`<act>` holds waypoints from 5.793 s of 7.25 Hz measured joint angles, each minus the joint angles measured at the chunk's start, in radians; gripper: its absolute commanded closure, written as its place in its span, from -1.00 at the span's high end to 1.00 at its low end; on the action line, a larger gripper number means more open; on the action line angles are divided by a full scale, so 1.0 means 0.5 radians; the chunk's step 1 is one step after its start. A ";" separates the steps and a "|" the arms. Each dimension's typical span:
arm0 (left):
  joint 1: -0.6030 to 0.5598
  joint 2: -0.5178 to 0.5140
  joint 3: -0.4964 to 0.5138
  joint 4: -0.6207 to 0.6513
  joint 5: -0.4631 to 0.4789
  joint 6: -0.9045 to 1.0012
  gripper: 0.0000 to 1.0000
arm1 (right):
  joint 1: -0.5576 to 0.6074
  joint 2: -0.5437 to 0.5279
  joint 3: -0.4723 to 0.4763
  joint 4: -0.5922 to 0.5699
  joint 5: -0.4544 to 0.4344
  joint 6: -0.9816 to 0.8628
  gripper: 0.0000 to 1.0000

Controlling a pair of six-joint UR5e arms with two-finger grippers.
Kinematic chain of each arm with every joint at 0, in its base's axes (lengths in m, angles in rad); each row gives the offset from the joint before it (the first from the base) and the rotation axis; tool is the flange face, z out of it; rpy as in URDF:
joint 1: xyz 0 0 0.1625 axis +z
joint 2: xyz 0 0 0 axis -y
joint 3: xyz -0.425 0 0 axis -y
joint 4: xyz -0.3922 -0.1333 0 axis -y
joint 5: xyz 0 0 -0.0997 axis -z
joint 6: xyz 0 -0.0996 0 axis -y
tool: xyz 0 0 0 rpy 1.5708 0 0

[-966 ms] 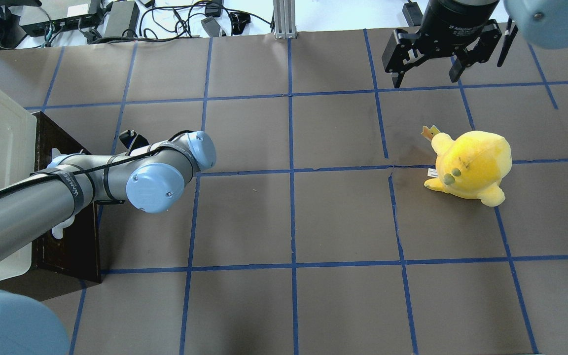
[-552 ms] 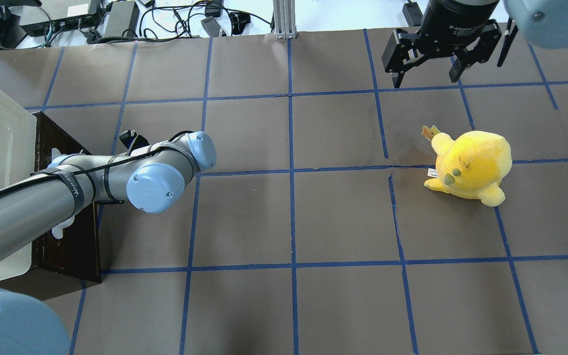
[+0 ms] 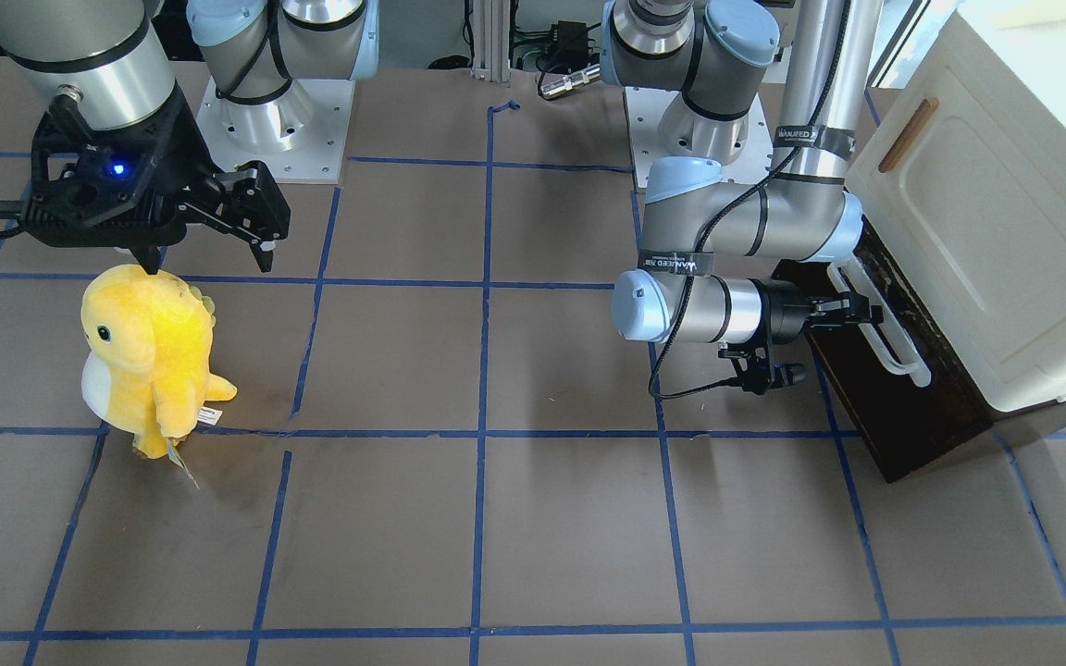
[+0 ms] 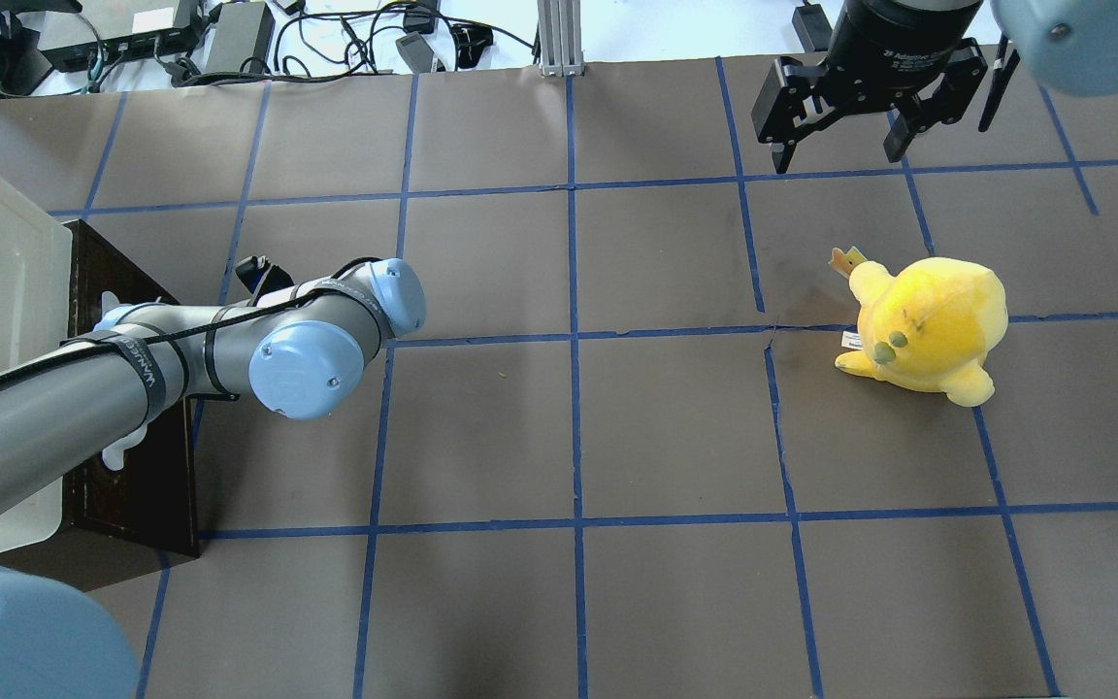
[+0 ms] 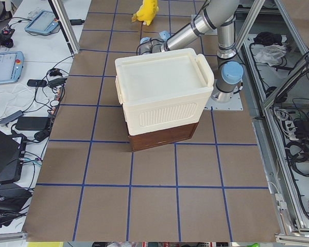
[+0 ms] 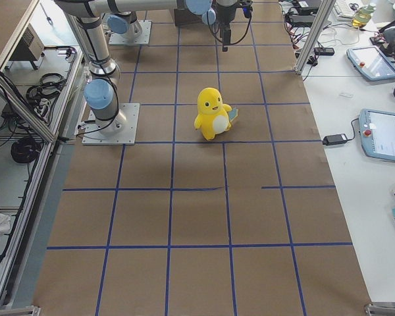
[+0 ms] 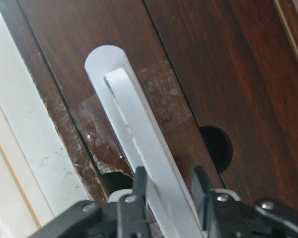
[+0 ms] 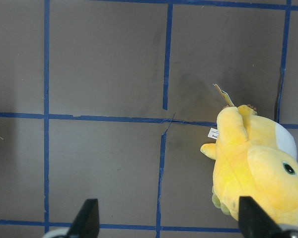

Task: Pull drawer sideways
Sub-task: 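Close the left gripper around the white drawer handle, then pull the drawer handle away from the cabinet with the left gripper, then open the left gripper and lift it off the handle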

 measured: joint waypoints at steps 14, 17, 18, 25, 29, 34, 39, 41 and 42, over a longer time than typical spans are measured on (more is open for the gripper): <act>-0.126 0.001 0.033 0.015 -0.029 0.022 -0.39 | 0.000 0.000 0.000 0.000 0.000 0.000 1.00; -0.232 -0.006 0.103 0.000 -0.103 0.023 -0.37 | 0.000 0.000 0.000 0.000 0.000 0.000 1.00; -0.262 -0.007 0.130 -0.009 -0.134 0.027 -0.37 | 0.000 0.000 0.000 0.000 0.000 0.000 1.00; -0.353 0.007 0.174 -0.015 -0.260 0.037 -0.34 | 0.000 0.000 0.000 0.000 0.000 0.000 1.00; -0.385 0.005 0.196 -0.018 -0.264 0.037 0.61 | 0.000 0.000 0.000 0.000 0.000 0.000 1.00; -0.386 0.026 0.246 -0.006 -0.311 0.133 0.70 | 0.000 0.000 0.000 0.000 0.000 -0.001 1.00; -0.378 0.182 0.829 -0.085 -1.502 0.603 0.85 | 0.000 0.000 0.000 0.000 0.000 -0.001 1.00; -0.310 0.367 0.916 -0.154 -2.031 0.621 1.00 | 0.000 0.000 0.000 0.000 0.000 0.000 1.00; -0.237 0.489 0.931 -0.185 -2.263 0.623 1.00 | 0.000 0.000 0.000 0.000 0.000 0.000 1.00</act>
